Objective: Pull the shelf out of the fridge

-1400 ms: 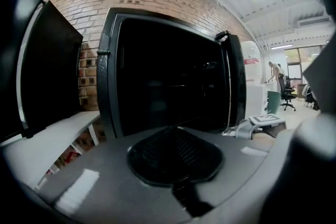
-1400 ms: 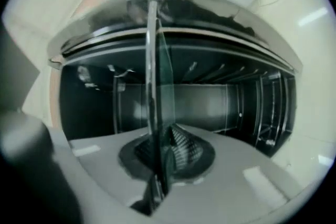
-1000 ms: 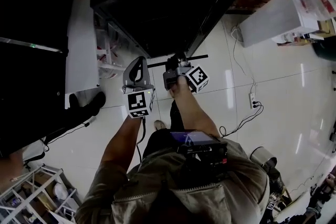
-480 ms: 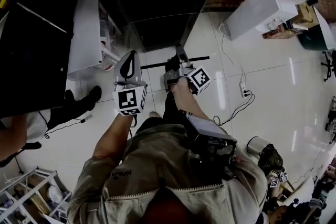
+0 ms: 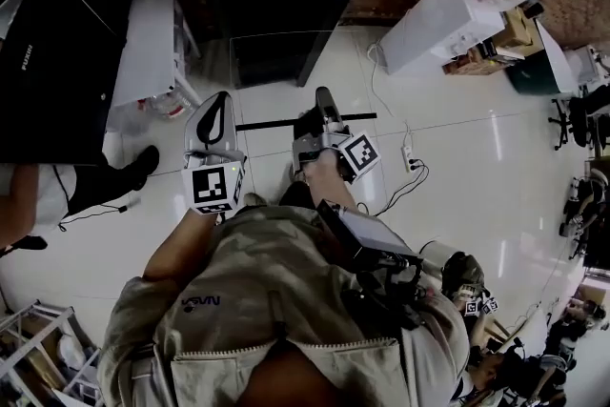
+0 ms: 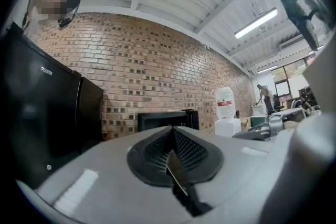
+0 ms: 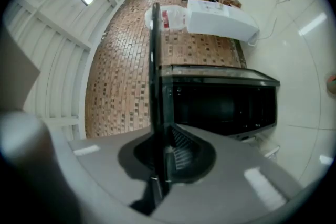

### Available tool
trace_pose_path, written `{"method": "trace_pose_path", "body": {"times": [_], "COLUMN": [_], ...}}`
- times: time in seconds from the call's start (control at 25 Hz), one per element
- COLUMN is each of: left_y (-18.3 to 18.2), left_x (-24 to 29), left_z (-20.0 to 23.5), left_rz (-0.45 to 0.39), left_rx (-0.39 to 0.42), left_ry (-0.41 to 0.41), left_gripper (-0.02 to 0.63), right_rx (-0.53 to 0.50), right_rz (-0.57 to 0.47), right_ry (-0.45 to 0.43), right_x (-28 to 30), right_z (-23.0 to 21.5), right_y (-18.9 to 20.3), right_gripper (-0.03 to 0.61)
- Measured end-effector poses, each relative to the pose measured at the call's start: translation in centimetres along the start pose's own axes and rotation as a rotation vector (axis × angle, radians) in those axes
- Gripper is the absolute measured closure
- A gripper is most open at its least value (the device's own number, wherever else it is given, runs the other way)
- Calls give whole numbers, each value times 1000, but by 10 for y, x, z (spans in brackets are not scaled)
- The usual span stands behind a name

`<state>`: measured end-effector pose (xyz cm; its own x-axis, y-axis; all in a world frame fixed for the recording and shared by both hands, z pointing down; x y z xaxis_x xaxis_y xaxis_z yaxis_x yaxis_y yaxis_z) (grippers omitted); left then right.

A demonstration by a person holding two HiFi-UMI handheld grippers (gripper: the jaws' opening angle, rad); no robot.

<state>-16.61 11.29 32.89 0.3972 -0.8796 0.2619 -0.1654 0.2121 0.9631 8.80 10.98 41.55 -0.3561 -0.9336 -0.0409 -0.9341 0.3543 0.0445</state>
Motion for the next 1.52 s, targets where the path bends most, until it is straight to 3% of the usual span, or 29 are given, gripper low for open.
{"method": "trace_pose_path", "body": {"times": [0.36,0.64,1.52], "left_y": [-14,-18,-7], "left_x": [-32,-32,-43], "left_z": [-22,-53,-63], "left_rz": [-24,-18,30], "left_rx": [-29,-11,0], "left_ry": [-31,-51,-53], "left_gripper": [608,609,609], "right_rx": [-8,11,15], "right_rz": [52,93,106], "right_ry": [-25,-25,-24], "right_x": [-36,-58,-73], "right_z": [29,27,18], "right_y": [-16,-29,-23], "right_gripper": [568,566,568]}}
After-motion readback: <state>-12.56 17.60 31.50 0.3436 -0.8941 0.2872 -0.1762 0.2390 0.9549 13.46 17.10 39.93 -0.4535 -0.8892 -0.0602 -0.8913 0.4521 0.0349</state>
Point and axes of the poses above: the fingertips, and each gripper's own axes: x forward along the fingers, z to its left, y out of its underside, the point moved 9 cm from there along -x, backward along the fingers, and after that the axes turned 15 degrees about z, right-handed, at the moved point
